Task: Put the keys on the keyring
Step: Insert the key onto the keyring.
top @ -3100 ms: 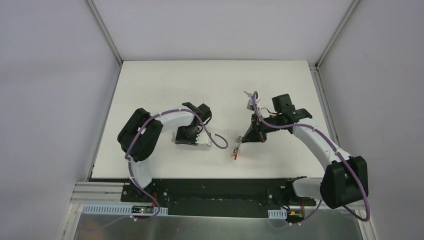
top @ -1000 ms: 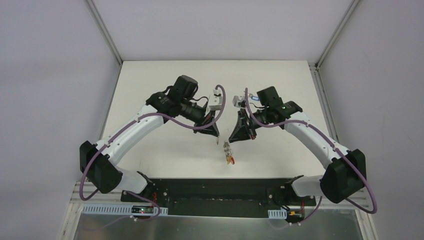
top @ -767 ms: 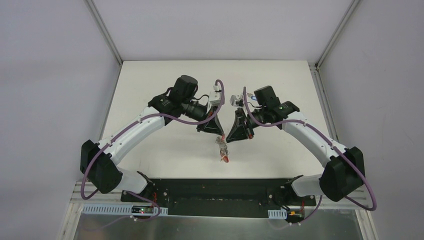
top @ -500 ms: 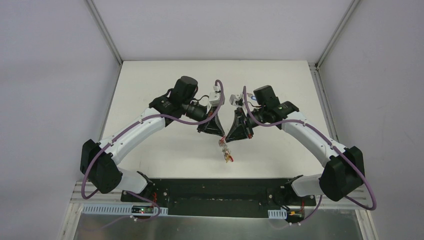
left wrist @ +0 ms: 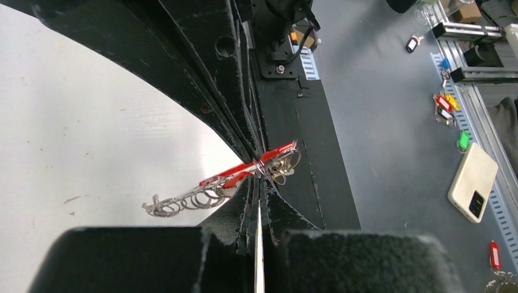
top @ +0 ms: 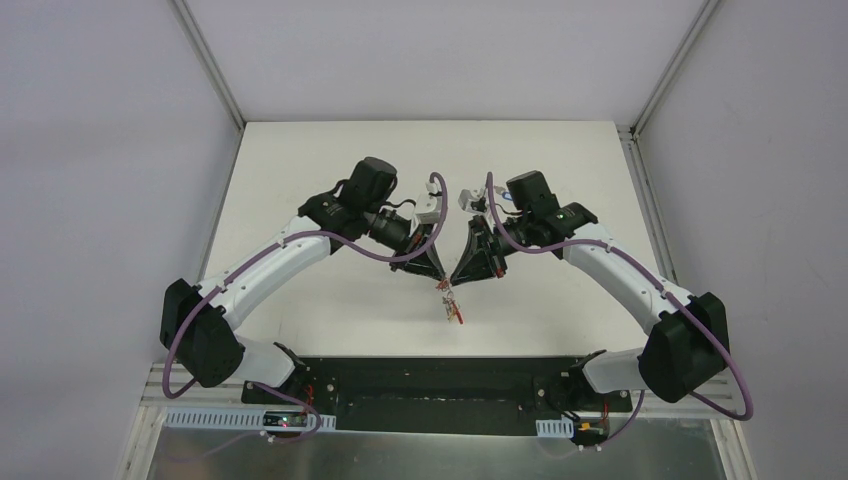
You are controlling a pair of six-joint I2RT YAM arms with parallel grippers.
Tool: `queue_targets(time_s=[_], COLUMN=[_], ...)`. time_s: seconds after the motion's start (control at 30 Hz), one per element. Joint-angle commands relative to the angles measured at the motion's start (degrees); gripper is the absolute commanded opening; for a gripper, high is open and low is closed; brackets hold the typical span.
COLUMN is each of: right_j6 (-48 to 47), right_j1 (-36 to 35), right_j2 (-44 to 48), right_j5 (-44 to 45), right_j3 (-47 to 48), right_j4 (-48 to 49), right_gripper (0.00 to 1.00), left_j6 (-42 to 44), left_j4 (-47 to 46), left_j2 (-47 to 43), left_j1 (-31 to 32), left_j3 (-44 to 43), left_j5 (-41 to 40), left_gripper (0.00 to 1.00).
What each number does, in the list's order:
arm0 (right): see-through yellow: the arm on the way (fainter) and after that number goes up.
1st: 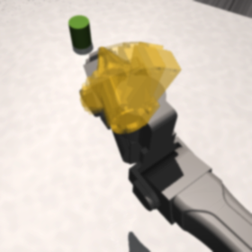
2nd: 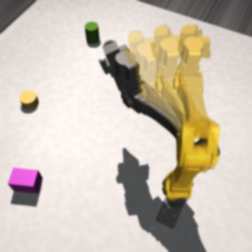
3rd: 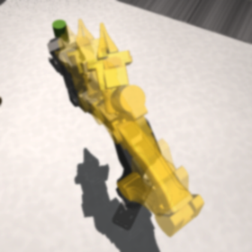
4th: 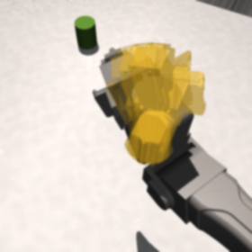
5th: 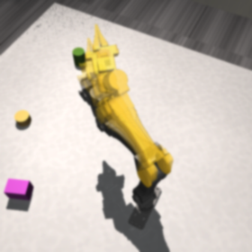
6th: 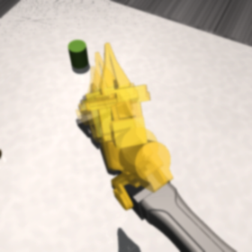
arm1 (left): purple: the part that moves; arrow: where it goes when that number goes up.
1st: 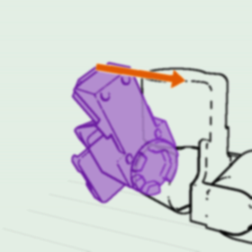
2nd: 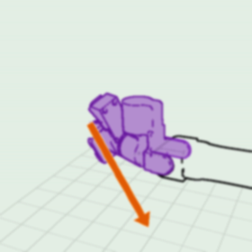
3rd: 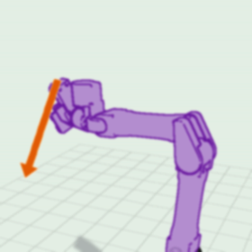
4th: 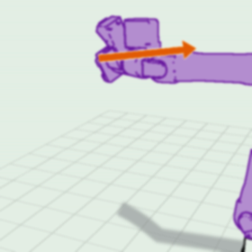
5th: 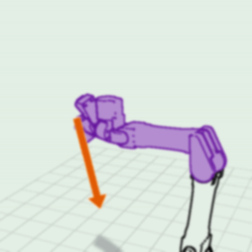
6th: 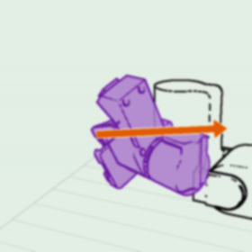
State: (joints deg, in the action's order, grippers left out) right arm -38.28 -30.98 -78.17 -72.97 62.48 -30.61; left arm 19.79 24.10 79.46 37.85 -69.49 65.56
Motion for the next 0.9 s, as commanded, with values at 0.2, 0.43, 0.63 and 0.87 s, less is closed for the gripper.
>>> queue_targets(time_s=[0.2,0.43,0.63,0.87], right_j6=[1.9,7.9,11.2,19.4], right_j1=[0.2,0.6,0.9,1.9], right_j2=[0.5,0.7,0.1,-0.1], right_j5=[-3.3,-1.6,-1.5,-2.1], right_j3=[0.3,-0.9,-1.1,-3.8], right_j4=[3.4,8.4,10.5,18.7], right_gripper=[0.00,0.00,0.00,0.00], left_j6=[8.2,8.5,8.5,8.5], left_j4=[6.1,6.2,6.4,6.1], left_j2=[-2.8,-3.3,-3.1,-2.9], left_j1=[1.1,1.3,1.8,2.5], left_j3=[-0.6,-0.9,-1.7,-2.2], left_j5=[2.9,1.1,-1.6,-6.5], left_gripper=[0.00,0.00,0.00,0.00])
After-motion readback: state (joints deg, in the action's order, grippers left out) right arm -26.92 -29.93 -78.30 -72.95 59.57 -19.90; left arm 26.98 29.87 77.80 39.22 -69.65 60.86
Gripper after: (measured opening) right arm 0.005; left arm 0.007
